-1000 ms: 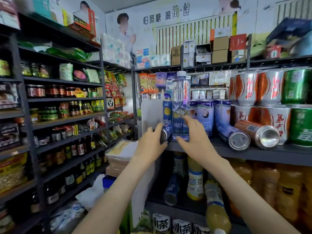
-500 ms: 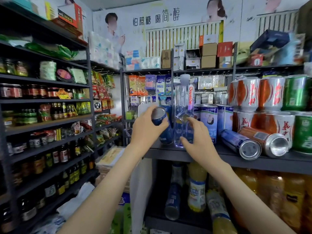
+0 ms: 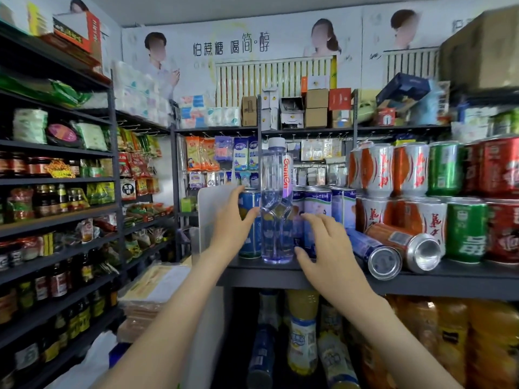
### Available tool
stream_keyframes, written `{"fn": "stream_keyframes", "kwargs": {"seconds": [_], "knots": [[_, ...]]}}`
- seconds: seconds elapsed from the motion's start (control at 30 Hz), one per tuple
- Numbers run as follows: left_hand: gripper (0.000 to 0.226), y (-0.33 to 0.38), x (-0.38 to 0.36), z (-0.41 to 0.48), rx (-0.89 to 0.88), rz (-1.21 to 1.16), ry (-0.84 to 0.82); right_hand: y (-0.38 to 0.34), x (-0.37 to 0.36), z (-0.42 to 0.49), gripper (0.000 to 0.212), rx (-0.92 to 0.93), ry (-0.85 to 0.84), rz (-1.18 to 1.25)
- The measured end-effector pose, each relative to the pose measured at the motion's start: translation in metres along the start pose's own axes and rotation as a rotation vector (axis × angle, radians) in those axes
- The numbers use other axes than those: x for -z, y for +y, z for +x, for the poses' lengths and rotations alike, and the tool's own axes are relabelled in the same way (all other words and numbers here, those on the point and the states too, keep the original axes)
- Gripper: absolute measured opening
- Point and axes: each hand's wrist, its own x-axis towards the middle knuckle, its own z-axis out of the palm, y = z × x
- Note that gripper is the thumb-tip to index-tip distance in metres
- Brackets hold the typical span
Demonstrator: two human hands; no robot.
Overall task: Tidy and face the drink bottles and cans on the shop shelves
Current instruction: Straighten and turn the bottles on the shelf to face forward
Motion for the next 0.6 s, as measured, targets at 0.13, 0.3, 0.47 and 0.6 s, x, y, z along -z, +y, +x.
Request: {"fn": "stream_keyframes", "kwargs": {"seconds": [0.13,0.3,0.47,0.6], "knots": [[0.076,0.014,-0.007,-0.027,-0.017,0.164,0.19,0.025,0.025,-0.015,0.077,-0.088,0.102,-0.421],[0.056,0.041,-0.032,-0.071,-0.274,0.204,0.385,0.052,0.048,-0.03,0.093,-0.205,-0.174,-0.7],[0.047,0.052,-0.072,-0.084,-0.56,0.251,0.035,0.065,0.049,-0.03,0.057,-0.091,-0.046,-0.751],[0.061,0.058,-0.1,-0.089,-0.578,0.211,-0.219,0.068,0.054,-0.028,0.055,-0.05,0.057,-0.556]]}}
